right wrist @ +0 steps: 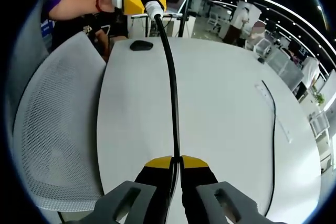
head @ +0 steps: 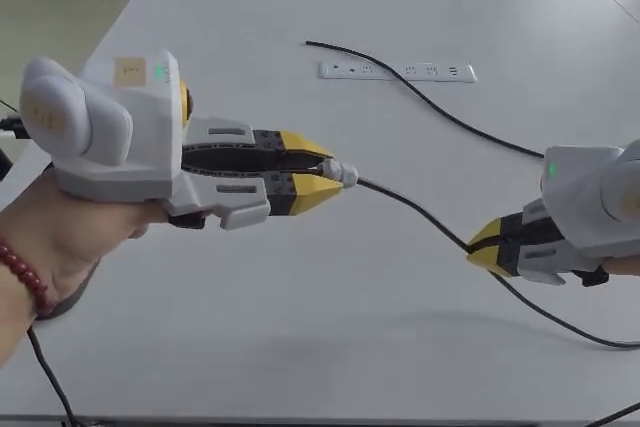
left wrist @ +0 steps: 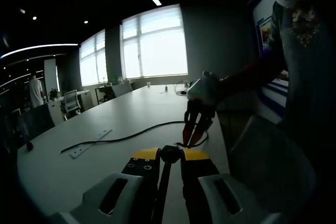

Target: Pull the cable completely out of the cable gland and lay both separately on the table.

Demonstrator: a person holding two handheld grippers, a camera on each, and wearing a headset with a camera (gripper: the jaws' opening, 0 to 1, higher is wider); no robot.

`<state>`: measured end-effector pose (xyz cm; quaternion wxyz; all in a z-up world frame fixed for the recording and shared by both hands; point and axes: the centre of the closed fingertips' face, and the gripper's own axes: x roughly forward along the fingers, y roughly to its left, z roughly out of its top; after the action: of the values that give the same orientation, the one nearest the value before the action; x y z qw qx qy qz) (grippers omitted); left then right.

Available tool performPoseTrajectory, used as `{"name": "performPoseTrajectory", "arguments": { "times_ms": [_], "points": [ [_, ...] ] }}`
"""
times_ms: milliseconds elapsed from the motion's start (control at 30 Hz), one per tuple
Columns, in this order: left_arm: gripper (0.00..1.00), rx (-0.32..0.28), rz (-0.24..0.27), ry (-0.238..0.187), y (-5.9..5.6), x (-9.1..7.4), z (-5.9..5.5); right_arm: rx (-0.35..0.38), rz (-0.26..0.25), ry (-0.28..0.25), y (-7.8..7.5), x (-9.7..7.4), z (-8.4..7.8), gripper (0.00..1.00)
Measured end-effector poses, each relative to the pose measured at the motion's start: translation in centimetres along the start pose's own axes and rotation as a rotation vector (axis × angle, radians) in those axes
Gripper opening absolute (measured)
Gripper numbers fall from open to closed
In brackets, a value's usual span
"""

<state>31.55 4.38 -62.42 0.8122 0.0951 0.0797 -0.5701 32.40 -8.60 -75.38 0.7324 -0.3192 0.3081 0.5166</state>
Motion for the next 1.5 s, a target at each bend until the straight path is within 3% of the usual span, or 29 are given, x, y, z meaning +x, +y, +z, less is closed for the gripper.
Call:
{"name": "performPoseTrajectory", "arguments": {
  "times_ms": [233, 367, 700, 800, 900, 1200, 1367, 1500],
  "points": [
    [0.16, -0.002, 0.006, -0.004, 0.1, 0.0, 0.1, 0.002, 0.001, -0.006, 0.0, -0.2, 0.4, 0.0],
    [0.16, -0.001, 0.002, 0.0, 0.0, 0.1, 0.0, 0.01, -0.009, -0.042, -0.2, -0.5, 1.8, 0.1],
    [0.16, -0.002, 0.001, -0.002, -0.1, 0.2, 0.0, -0.041, -0.015, -0.105, -0.1, -1.2, 5.3, 0.1],
    [0.16, -0.002, 0.003, -0.002, 0.0, 0.2, 0.0, -0.052, -0.016, -0.12, 0.2, -1.5, 6.3, 0.14],
    [0.16, -0.005, 0.004, -0.002, 0.0, 0.3, -0.1, -0.072, -0.015, -0.158, 0.7, -1.8, 7.9, 0.19],
    [0.16, -0.006, 0.001, -0.003, 0.0, 0.5, -0.1, -0.152, -0.009, -0.267, 1.9, -3.5, 13.5, 0.19],
    [0.16, -0.006, -0.002, -0.008, -0.1, 0.6, 0.0, -0.192, -0.019, -0.296, 2.1, -4.1, 15.5, 0.18],
    [0.16, -0.003, -0.004, -0.009, -0.1, 0.6, 0.1, -0.208, -0.019, -0.304, 2.2, -4.2, 16.0, 0.17]
  ]
}}
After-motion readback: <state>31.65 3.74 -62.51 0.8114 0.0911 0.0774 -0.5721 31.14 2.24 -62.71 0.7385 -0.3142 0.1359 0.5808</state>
